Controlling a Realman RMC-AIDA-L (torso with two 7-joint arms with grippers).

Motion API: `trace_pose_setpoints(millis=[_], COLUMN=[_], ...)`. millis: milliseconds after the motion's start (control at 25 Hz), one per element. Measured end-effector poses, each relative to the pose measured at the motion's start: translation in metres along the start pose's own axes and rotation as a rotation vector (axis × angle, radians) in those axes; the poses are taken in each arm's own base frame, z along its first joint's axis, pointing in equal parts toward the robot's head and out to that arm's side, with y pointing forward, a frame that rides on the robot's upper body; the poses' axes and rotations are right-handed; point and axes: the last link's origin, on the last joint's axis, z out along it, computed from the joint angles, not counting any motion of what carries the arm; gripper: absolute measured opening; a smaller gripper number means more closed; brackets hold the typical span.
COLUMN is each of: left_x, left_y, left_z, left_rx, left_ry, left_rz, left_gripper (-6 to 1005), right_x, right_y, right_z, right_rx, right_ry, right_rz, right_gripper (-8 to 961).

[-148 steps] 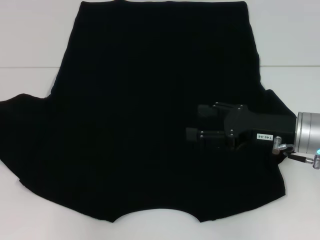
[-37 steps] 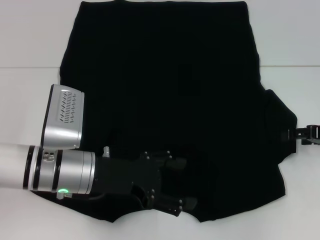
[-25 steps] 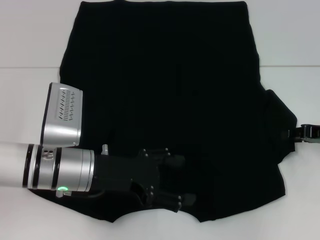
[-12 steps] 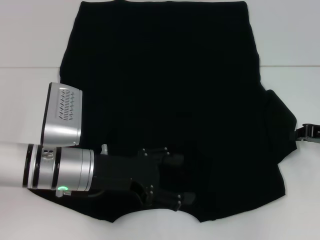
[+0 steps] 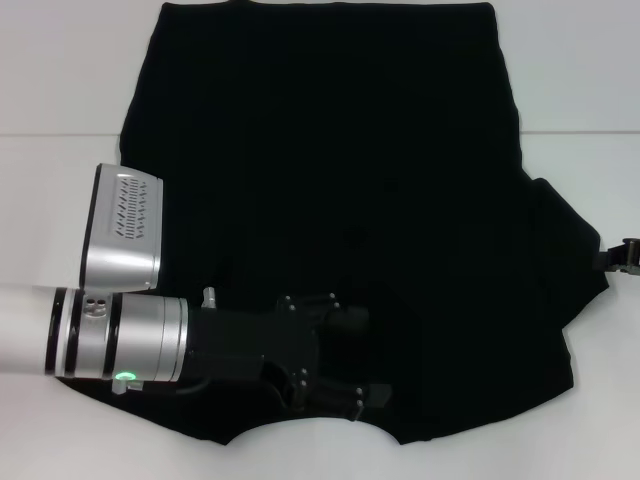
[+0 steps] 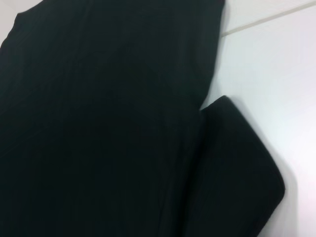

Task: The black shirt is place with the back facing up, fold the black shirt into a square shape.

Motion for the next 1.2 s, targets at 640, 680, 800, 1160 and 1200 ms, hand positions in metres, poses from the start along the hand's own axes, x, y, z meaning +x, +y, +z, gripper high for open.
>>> trace_pose_setpoints(millis=[640, 680, 800, 1160, 1200], left_x=[-0.001, -0.001, -0.001, 0.001, 0.001], left_y=[0.001, 0.001, 0.001, 0.0, 0.0], left_z=[0.0, 0.0, 0.0, 0.0, 0.0], left_rx=[0.0, 0.0, -0.001, -0.004, -0.003], left_ry=[0.003, 0.003, 0.003, 0.002, 0.002], left_rz=[-0.017, -0.017, -0.021, -0.027, -0.027], left_gripper=[948, 948, 948, 949, 949], right_x=[-0.004, -0.004, -0.005, -0.007, -0.006], right_y=[-0.02, -0.019, -0.019, -0.022, -0.022], right_z=[-0.014, -0.014, -0.013, -0.011, -0.012], right_rx=[0.021, 0.02, 0.024, 0.048, 0.048], right_ry=[-0.122, -0.126, -0.136, -0.15, -0.149], right_rz=[0.028, 0.026, 0.023, 0.02, 0.021], right_gripper=[19, 20, 21, 27, 28])
